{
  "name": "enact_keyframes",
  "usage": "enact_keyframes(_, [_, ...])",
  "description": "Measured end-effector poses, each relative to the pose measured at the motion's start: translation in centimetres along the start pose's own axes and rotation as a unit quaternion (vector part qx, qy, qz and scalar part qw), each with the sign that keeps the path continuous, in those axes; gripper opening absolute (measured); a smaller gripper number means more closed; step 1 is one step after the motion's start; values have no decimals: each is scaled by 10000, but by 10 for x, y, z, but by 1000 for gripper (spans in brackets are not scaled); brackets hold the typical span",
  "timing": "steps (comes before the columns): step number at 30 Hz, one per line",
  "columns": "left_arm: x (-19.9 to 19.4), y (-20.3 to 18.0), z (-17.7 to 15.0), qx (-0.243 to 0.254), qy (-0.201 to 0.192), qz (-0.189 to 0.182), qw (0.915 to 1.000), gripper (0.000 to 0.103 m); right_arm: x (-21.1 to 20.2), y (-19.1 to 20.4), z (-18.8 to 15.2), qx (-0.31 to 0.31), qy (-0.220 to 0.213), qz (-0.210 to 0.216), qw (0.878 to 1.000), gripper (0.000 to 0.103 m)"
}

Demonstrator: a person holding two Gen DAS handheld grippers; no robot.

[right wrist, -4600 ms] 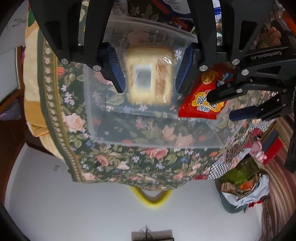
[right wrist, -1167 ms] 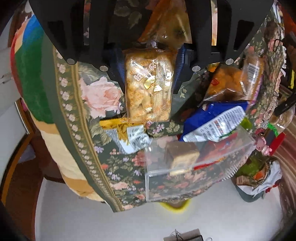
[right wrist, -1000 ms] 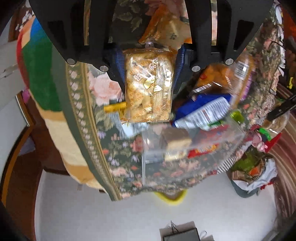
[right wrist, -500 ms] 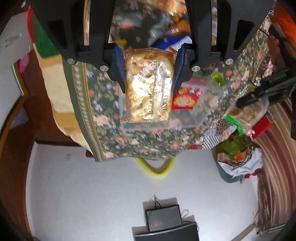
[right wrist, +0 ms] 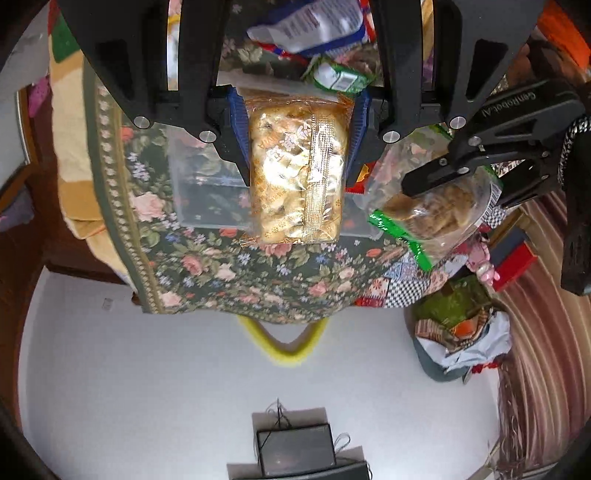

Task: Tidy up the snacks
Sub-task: 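Carry both held packs into the clear box and open both tools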

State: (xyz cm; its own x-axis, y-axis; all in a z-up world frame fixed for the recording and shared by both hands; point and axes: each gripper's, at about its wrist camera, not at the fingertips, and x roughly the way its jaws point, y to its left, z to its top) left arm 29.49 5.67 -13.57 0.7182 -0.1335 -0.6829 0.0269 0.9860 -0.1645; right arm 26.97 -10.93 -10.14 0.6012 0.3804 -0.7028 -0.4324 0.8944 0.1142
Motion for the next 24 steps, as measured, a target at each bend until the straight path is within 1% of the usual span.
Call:
enact_keyframes(3, [17,3,-1,-4,184,-47,9998,58,21,-4,-1,64,256,7,9997,42])
enact_keyframes(6, [30,3,-5,59,311,-15,9995,58,39,-7,-3,125,501,53,9987,42])
enact_keyframes(11, [46,7,-10,-7,470,-34,9989,58,54,-7,-10,15,766,-10,9971,42])
enact_keyframes(15, [52,12,-12,-105,581,-92,9982,58,59,-8,-12,-6,923,40,9957,42])
enact_keyframes(17, [52,13,-12,-141,617,-51,9980,60,58,-8,-13,25,930,68,9956,43])
enact_keyframes(20, [46,15,-11,-175,619,-151,9978,60,55,-8,-10,40,908,116,9958,46])
enact_keyframes(22, [37,13,-10,-122,526,-114,9985,60,48,-6,-9,-26,804,32,9968,50])
enact_keyframes(24, [24,12,-8,-52,403,-67,9992,60,39,-5,-7,-121,681,-48,9976,51])
